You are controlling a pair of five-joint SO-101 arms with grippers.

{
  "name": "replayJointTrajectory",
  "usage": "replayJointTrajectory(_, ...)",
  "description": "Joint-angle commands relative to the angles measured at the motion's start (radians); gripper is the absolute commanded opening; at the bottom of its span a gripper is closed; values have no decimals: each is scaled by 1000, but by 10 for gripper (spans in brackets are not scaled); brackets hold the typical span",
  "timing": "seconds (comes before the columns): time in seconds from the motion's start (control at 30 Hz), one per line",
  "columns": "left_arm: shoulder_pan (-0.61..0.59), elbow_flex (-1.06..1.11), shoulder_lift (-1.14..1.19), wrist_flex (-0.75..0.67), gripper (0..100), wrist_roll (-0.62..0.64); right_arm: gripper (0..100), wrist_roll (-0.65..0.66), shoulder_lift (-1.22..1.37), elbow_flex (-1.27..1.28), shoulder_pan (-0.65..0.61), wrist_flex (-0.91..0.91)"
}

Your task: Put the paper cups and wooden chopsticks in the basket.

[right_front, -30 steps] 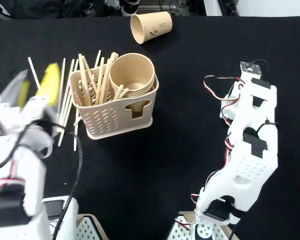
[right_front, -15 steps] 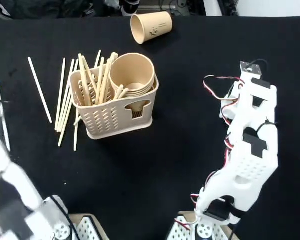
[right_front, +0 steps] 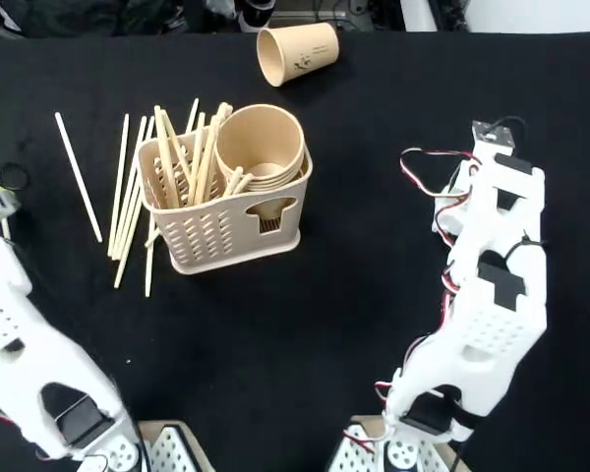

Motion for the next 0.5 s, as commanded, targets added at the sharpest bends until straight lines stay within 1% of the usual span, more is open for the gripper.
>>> replayJointTrajectory(0.0, 12, -226, 107, 133, 171, 11, 12, 2, -24, 5, 2, -3)
replayJointTrajectory(0.07, 12, -351, 155, 239, 107, 15, 12, 2, -24, 5, 2, -3)
replayJointTrajectory(0.13, 12, -475, 190, 344, 22, 14, 12, 2, -24, 5, 2, -3)
replayJointTrajectory(0.2, 12, -593, 209, 470, 40, 18, 12, 2, -24, 5, 2, -3)
replayJointTrajectory(0.23, 15, -654, 213, 532, 27, 18, 12, 2, -24, 5, 2, -3)
replayJointTrajectory(0.37, 59, -938, 215, 821, 29, 18, 12, 2, -24, 5, 2, -3)
replayJointTrajectory(0.4, 67, -993, 213, 816, 28, 23, 12, 2, -24, 5, 2, -3)
replayJointTrajectory(0.47, 71, -1047, 184, 815, 28, 75, 12, 2, -24, 5, 2, -3)
